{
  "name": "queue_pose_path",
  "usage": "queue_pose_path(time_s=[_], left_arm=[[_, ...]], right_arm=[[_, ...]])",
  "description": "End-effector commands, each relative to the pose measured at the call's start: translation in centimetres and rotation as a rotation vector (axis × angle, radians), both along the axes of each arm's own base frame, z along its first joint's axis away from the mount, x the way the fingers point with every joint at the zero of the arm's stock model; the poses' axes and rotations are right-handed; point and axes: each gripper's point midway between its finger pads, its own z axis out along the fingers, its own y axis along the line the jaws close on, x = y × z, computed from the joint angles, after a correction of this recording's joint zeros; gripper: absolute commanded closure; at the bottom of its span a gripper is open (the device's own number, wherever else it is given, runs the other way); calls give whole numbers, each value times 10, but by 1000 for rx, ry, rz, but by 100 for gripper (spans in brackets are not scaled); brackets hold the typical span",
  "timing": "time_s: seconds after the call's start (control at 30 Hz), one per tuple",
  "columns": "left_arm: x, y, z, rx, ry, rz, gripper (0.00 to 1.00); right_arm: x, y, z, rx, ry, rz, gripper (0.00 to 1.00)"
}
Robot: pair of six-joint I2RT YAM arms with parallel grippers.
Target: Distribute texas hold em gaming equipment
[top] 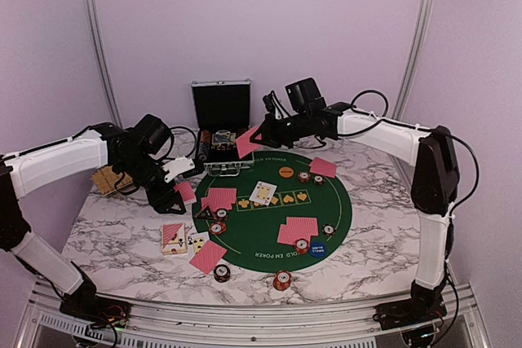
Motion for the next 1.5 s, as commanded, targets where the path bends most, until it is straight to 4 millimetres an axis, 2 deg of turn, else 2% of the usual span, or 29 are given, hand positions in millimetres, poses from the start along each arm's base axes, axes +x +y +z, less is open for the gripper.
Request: queue_pose_path(time_s=[0.0, 0.17, 0.27, 0.37, 0.53, 0.8, 0.93, 1.23, 1.3, 1.47], left_arm=[[-5, 2, 7, -10, -13, -10, 100], [-5, 0, 8, -15, -8, -12, 100], [-5, 0, 9, -17, -10, -10, 100], [-6, 1, 9, -16, -9, -9, 100], [-8, 1, 9, -21, -3, -11, 100], [-9, 1, 9, -21, -3, -14, 100], [-8, 1, 10, -20, -4, -14, 100], [-8, 1, 10, -19, -3, -11, 100], [-8, 1, 9, -19, 0, -11, 100], [-8, 1, 9, -18, 5, -11, 100]], right_arm=[[17, -63, -42, -601, -234, -133, 100], [27, -84, -52, -1024, -481, -197, 100], [25, -83, -68, -1255, -612, -171, 100], [23, -81, -80, -1381, -694, -130, 100], [23, -67, -95, -1370, -732, -67, 100], [14, -50, -139, -1311, -679, 71, 100], [9, -47, -156, -1292, -656, 120, 95], [0, -44, -169, -1250, -623, 162, 91], [-5, -42, -171, -1221, -608, 178, 86], [-15, -38, -170, -1152, -581, 203, 57]])
